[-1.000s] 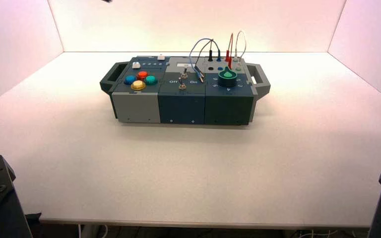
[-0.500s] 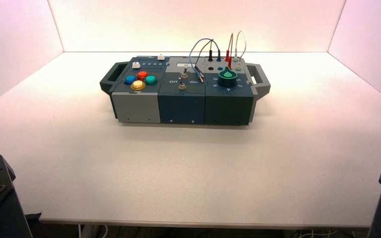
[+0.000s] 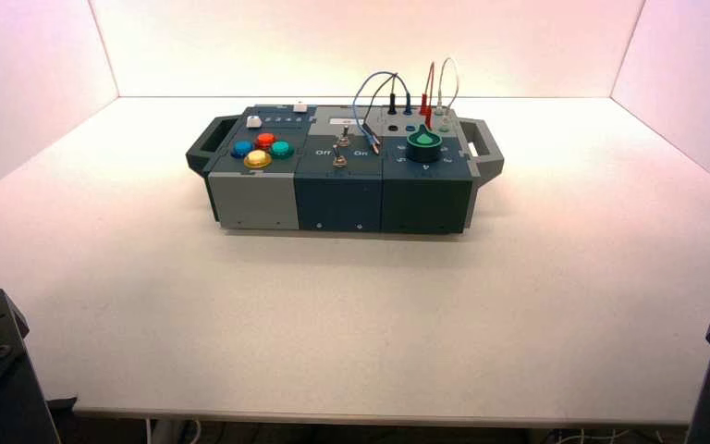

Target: Return to the home position.

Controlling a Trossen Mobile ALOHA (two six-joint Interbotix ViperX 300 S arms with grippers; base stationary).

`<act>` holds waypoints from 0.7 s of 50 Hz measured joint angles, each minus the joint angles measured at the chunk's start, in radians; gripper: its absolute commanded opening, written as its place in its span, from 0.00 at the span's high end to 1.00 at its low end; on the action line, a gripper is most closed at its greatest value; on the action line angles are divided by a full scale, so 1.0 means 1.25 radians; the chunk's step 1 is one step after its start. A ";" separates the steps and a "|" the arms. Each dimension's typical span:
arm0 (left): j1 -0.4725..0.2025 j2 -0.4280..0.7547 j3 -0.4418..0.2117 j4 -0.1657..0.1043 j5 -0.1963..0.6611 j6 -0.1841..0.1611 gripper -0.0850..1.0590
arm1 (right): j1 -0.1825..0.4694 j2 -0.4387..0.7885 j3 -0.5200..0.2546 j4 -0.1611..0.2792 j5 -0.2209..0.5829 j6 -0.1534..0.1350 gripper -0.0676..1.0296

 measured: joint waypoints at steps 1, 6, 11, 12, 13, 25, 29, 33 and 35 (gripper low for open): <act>-0.001 -0.001 0.002 0.001 -0.010 0.000 0.95 | 0.000 -0.001 0.001 0.000 -0.001 0.000 0.96; 0.000 0.001 0.009 0.001 -0.043 0.000 0.95 | 0.000 -0.007 0.009 0.000 -0.011 0.001 0.96; 0.000 0.006 0.015 0.001 -0.055 -0.001 0.95 | 0.000 -0.007 0.013 0.000 -0.011 0.000 0.96; 0.000 0.007 0.015 0.001 -0.056 -0.001 0.95 | 0.000 -0.007 0.012 0.000 -0.011 0.001 0.96; 0.000 0.012 0.015 0.001 -0.055 -0.005 0.95 | 0.000 -0.007 0.013 0.000 -0.011 0.000 0.96; 0.000 0.045 0.015 0.001 -0.029 -0.010 0.95 | 0.000 0.001 0.013 0.001 -0.005 0.007 0.96; 0.000 0.053 0.015 0.001 -0.028 -0.010 0.95 | 0.000 0.010 0.013 0.000 -0.005 0.009 0.96; 0.000 0.059 0.015 0.001 -0.028 -0.010 0.95 | 0.000 0.016 0.013 0.000 -0.007 0.010 0.96; 0.000 0.060 0.015 0.001 -0.028 -0.010 0.95 | 0.000 0.021 0.013 0.001 -0.011 0.010 0.96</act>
